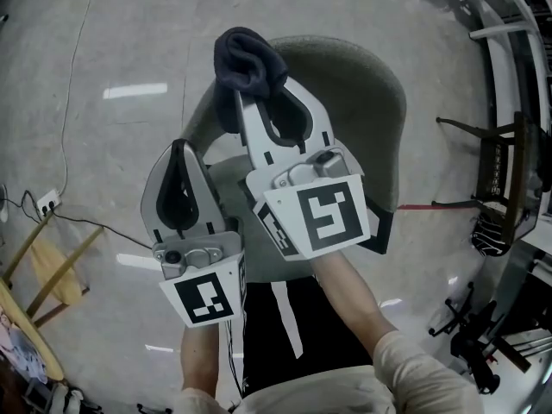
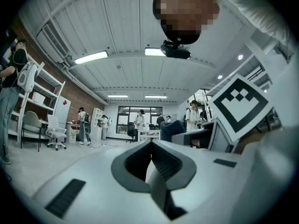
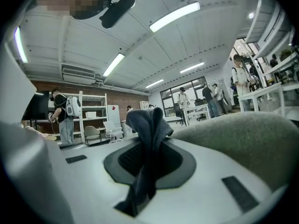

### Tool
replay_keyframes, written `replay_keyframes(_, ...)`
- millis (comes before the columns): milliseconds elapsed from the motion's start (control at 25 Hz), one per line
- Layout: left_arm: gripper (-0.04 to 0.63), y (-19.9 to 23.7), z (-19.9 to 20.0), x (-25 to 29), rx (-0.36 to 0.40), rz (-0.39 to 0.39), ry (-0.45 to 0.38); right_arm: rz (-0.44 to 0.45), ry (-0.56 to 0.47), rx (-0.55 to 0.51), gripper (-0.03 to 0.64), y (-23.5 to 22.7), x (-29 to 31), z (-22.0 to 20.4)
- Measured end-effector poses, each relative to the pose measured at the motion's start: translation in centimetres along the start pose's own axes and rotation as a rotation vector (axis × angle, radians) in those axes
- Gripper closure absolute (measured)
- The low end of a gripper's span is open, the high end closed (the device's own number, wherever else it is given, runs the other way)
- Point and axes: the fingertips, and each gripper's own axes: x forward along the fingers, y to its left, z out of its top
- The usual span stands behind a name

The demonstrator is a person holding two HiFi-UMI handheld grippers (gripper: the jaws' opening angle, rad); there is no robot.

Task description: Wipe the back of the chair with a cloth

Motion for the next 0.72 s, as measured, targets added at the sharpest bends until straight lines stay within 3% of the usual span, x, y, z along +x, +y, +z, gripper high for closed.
replay_keyframes(320,0.581,-1.1,-0.6,0.6,0.000,-0.035,0.015,-0.104,0.000,-0.138,0.558,-2.1,-0.5,0.2)
replay_keyframes(440,0.580,-2.3,-0.8,1.1,-0.003,-0.067,0.026,-0.161,0.052,-0.140,0.558,-3.6,-1.6,-0.4)
replay_keyframes(720,0.581,-4.7,-0.6,2.0,-0.005,-0.137,0.012,-0.311,0.017,-0.113,0.558,-8.6,-4.6,0.4)
